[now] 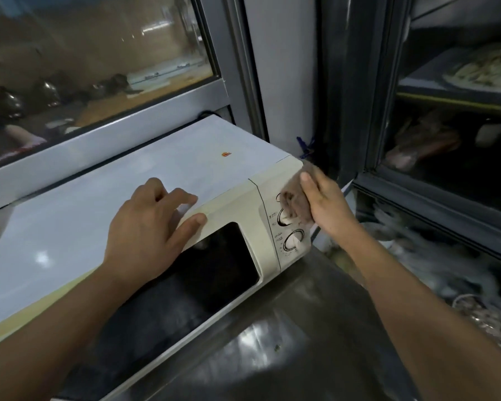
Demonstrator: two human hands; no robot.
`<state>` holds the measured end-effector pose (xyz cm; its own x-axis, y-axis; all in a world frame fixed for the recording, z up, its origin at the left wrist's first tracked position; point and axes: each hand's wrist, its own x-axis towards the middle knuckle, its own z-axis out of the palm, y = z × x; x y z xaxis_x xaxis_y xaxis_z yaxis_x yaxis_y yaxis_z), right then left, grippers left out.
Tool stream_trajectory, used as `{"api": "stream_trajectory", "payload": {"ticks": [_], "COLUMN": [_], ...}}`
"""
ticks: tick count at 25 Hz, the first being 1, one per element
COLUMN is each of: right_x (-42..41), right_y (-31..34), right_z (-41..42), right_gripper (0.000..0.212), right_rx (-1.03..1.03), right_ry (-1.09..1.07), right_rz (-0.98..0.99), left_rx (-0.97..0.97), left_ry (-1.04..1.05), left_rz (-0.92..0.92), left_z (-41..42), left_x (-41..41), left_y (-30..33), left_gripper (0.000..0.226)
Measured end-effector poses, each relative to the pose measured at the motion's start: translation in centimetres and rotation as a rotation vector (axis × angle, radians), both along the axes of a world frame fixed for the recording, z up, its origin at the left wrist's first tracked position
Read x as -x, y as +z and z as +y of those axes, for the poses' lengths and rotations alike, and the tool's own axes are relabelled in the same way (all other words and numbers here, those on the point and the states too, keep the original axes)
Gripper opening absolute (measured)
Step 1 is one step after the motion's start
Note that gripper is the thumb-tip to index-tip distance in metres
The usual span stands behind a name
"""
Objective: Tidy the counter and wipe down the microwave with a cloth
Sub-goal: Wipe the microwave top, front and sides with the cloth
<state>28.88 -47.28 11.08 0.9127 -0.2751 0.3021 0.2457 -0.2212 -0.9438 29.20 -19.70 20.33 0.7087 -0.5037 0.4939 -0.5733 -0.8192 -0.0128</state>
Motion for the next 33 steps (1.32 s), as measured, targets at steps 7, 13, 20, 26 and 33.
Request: {"api": "stream_trajectory", "payload": {"ticks": [7, 13, 20, 26, 33], "right_x": [0.8, 1.0, 0.0, 1.6, 0.4], "right_y": [-8.0, -9.8, -9.7, -14.8, -12.1], "right_z": [-0.3, 0.3, 0.3, 0.1, 1.6], "right_gripper": [0.023, 0.019, 0.016, 0.017, 0.02], "right_rx": [-0.171, -0.001, -0.065, -0.009, -0.221], "right_ry": [0.055, -0.064, -0.006, -0.027, -0.077], "right_rz": [0.109, 0.101, -0.01, 0.223, 0.052], "left_rx": [0.03, 0.063, 0.073, 0.08, 0.064], "left_ry": [0.016, 0.018, -0.009, -0.006, 0.008], "left_rz": [-0.045, -0.027, -0.055, -0.052, -0.02], "left_z": [0.1, 0.0, 0.2, 0.1, 0.1], "left_x": [-0.4, -0.1, -0.6, -0.5, -0.5], "left_y": [-0.5, -0.4, -0.7, -0.6, -0.4], "left_gripper": [0.041, 0.041, 0.044, 0.048, 0.052]}}
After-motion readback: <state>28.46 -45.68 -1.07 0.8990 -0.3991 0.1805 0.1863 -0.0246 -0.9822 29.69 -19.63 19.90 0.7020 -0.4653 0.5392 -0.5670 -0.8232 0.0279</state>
